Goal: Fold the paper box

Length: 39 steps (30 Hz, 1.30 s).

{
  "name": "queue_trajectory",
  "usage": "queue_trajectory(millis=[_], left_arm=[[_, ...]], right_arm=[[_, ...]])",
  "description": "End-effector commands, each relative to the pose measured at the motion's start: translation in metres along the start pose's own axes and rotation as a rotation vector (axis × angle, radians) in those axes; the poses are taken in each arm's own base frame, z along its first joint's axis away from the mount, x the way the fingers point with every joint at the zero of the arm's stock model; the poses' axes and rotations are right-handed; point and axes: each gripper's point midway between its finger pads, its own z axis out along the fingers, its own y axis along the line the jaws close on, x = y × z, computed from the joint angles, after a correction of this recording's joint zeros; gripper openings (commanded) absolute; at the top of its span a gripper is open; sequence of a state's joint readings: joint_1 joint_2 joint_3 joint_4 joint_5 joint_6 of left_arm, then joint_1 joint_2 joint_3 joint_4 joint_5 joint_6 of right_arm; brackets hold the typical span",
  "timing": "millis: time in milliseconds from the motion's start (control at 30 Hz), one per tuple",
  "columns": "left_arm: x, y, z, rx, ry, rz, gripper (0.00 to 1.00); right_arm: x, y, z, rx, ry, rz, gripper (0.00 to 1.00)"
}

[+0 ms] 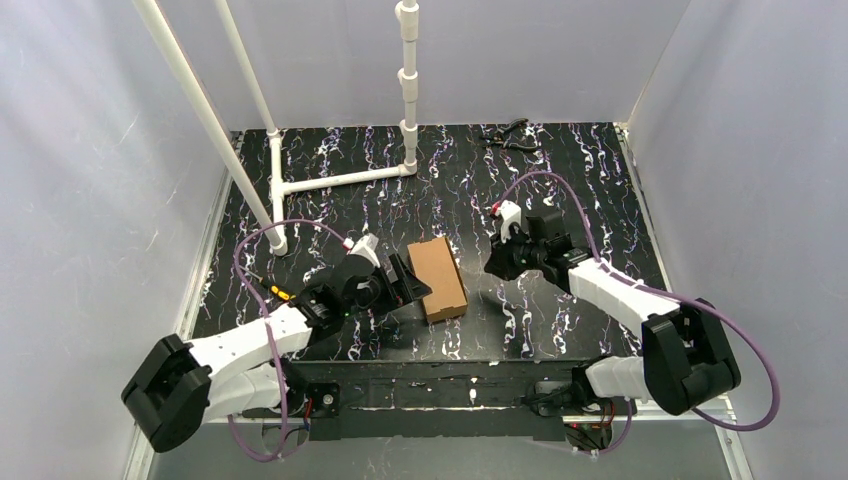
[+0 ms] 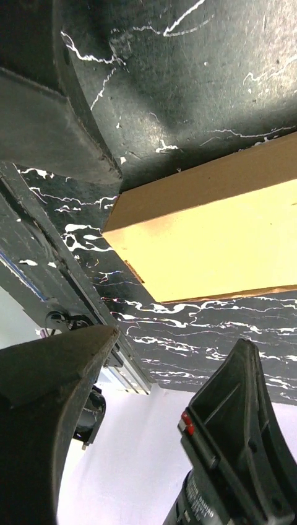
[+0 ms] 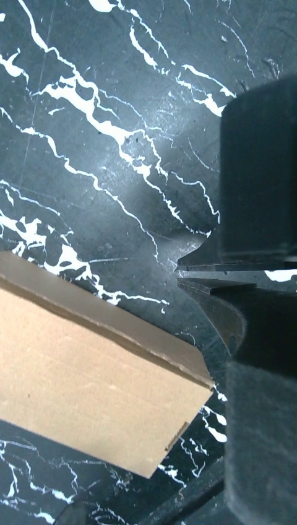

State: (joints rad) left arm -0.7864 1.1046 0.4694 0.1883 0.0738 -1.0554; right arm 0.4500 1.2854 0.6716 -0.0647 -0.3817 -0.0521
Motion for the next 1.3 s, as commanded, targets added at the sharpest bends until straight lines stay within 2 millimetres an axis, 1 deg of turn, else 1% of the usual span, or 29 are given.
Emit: queue_trajectory(millis=[0, 67, 167, 200, 233, 300, 333, 367, 467, 567, 633, 667, 733, 800, 833, 867, 900, 967, 1033, 1067, 1100, 1167, 1200, 1233, 1267], left_arm=[[-0.003, 0.024, -0.009, -0.062, -0.037, 0.023, 0.86], [-0.008, 0.027, -0.007, -0.073, -0.042, 0.023, 0.92], [-0.022, 0.026, 0.000, -0.089, -0.033, 0.026, 0.95], [-0.027, 0.026, 0.003, -0.099, -0.028, 0.023, 0.95], [-0.035, 0.024, 0.006, -0.099, -0.026, 0.024, 0.95], [-0.043, 0.026, 0.012, -0.128, -0.016, 0.027, 0.96], [-0.047, 0.026, 0.015, -0.136, -0.012, 0.032, 0.95], [-0.049, 0.029, 0.020, -0.154, -0.001, 0.035, 0.96], [-0.058, 0.028, 0.029, -0.173, 0.003, 0.040, 0.95], [-0.062, 0.027, 0.040, -0.183, 0.025, 0.046, 0.93], [-0.061, 0.028, 0.048, -0.192, 0.040, 0.039, 0.89], [-0.061, 0.030, 0.053, -0.199, 0.050, 0.030, 0.85], [-0.058, 0.025, 0.065, -0.182, 0.092, 0.019, 0.78], [-0.055, 0.020, 0.076, -0.164, 0.139, 0.011, 0.70], [-0.052, 0.019, 0.080, -0.155, 0.159, 0.009, 0.68], [-0.052, 0.017, 0.082, -0.148, 0.168, 0.008, 0.68], [-0.052, 0.017, 0.083, -0.145, 0.172, 0.013, 0.68], [-0.055, 0.018, 0.077, -0.157, 0.150, 0.028, 0.69], [-0.058, 0.020, 0.063, -0.170, 0.118, 0.051, 0.74], [-0.061, 0.016, 0.054, -0.161, 0.098, 0.064, 0.80], [-0.060, 0.017, 0.045, -0.161, 0.086, 0.071, 0.86], [-0.056, 0.017, 0.029, -0.146, 0.066, 0.069, 0.95], [-0.052, 0.018, 0.021, -0.136, 0.060, 0.061, 0.98], [-0.048, 0.020, 0.015, -0.125, 0.055, 0.049, 0.98], [-0.043, 0.021, 0.008, -0.114, 0.050, 0.035, 0.98]], right_arm=[[-0.019, -0.013, 0.001, 0.030, -0.035, -0.061, 0.18], [-0.025, -0.018, 0.006, 0.042, -0.029, -0.072, 0.18], [-0.036, -0.029, 0.019, 0.061, 0.005, -0.086, 0.18], [-0.034, -0.034, 0.028, 0.068, 0.041, -0.078, 0.18], [-0.035, -0.037, 0.034, 0.074, 0.063, -0.078, 0.18], [-0.045, -0.039, 0.045, 0.093, 0.081, -0.093, 0.18], [-0.046, -0.039, 0.051, 0.098, 0.090, -0.097, 0.18], [-0.048, -0.040, 0.056, 0.105, 0.094, -0.096, 0.18], [-0.051, -0.043, 0.069, 0.127, 0.117, -0.088, 0.18], [-0.050, -0.044, 0.080, 0.142, 0.145, -0.086, 0.18], [-0.047, -0.038, 0.089, 0.144, 0.171, -0.099, 0.18], [-0.044, -0.027, 0.096, 0.129, 0.189, -0.120, 0.18], [-0.038, -0.003, 0.106, 0.103, 0.230, -0.187, 0.18], [-0.035, 0.022, 0.112, 0.084, 0.252, -0.260, 0.18], [-0.037, 0.029, 0.112, 0.079, 0.251, -0.276, 0.18], [-0.040, 0.030, 0.110, 0.083, 0.246, -0.275, 0.18], [-0.046, 0.025, 0.105, 0.108, 0.233, -0.276, 0.19], [-0.059, 0.003, 0.092, 0.173, 0.195, -0.260, 0.20], [-0.067, -0.026, 0.073, 0.227, 0.160, -0.207, 0.21], [-0.069, -0.034, 0.063, 0.234, 0.139, -0.187, 0.22], [-0.071, -0.039, 0.054, 0.230, 0.111, -0.169, 0.23], [-0.071, -0.039, 0.038, 0.178, 0.044, -0.138, 0.28], [-0.070, -0.038, 0.029, 0.148, 0.016, -0.125, 0.33], [-0.068, -0.037, 0.021, 0.118, -0.009, -0.115, 0.38], [-0.069, -0.037, 0.013, 0.099, -0.040, -0.106, 0.41]])
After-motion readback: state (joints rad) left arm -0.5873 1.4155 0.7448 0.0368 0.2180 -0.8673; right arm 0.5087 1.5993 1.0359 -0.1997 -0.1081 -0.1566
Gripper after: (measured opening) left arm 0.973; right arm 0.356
